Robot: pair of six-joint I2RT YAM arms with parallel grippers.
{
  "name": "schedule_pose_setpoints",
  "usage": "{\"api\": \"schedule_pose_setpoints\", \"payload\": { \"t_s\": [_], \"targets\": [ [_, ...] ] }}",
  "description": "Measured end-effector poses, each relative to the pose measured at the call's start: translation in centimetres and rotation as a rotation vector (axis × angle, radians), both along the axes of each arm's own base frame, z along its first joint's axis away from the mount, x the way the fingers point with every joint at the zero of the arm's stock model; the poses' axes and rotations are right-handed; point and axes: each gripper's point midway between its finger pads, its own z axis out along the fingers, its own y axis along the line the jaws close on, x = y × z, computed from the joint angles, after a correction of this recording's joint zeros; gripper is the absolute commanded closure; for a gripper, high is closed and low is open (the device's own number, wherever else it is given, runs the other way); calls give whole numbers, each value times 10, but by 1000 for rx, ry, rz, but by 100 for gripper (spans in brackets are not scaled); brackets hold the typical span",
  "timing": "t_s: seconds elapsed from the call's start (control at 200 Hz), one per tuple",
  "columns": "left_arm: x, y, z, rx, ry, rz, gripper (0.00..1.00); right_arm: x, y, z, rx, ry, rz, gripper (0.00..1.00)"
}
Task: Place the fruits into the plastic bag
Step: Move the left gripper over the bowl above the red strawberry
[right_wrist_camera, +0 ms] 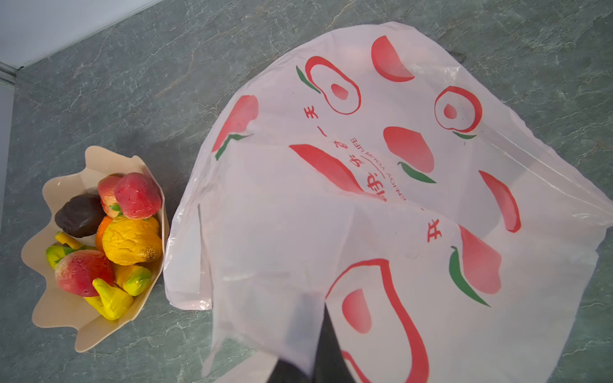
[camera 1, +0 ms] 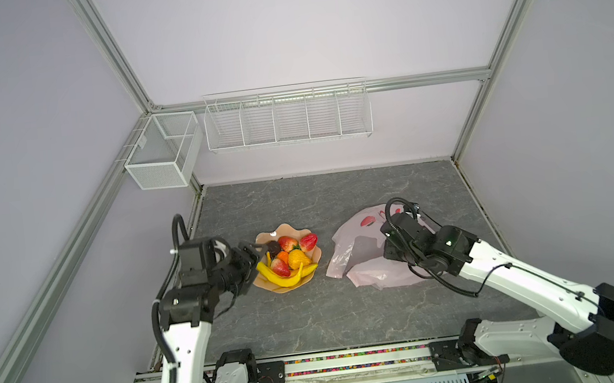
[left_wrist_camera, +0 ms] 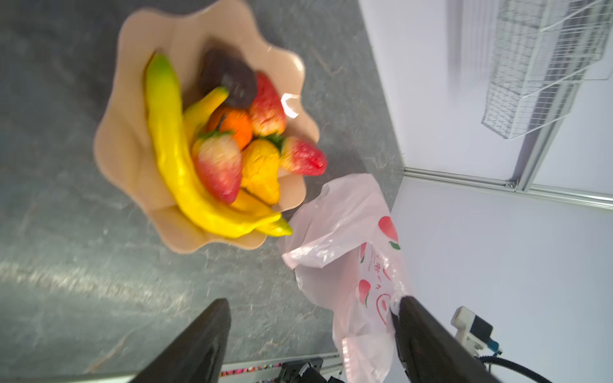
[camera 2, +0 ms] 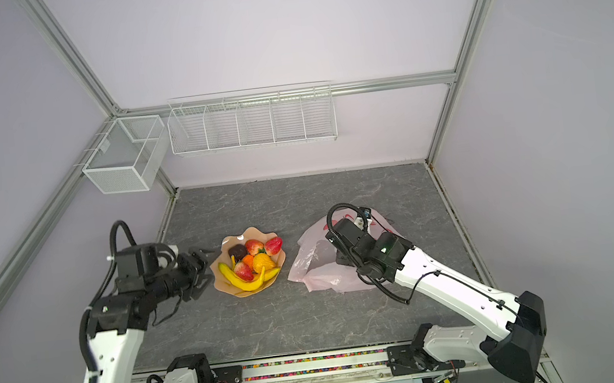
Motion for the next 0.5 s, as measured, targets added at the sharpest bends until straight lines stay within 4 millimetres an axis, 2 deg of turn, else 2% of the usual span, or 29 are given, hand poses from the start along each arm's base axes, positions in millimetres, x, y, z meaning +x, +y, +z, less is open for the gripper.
{"api": "schedule_pose_setpoints", "payload": {
  "t_s": [0.08,0.12,0.235,0.3,0.37,0.5],
  "targets": [
    [34,-6,18,128,-39,-102,20,-1,-1,1,-3,-3,1,94],
    [49,-15,24,196,-58,-168,20,-1,-2,1,-6,-2,1,94],
    [87,-60,27,361,-112,-382,20,-1,-3,1,-16,-4,2,94],
    [101,-80,14,447,-116,-473,20,-1,-4,0,-22,-3,5,94],
    [111,-98,-9,526,-97,-565,20,-1,-4,1,-25,-5,6,94],
    [120,-129,-64,666,-43,-742,20,0,-5,0,-27,-5,6,94]
  ]
}}
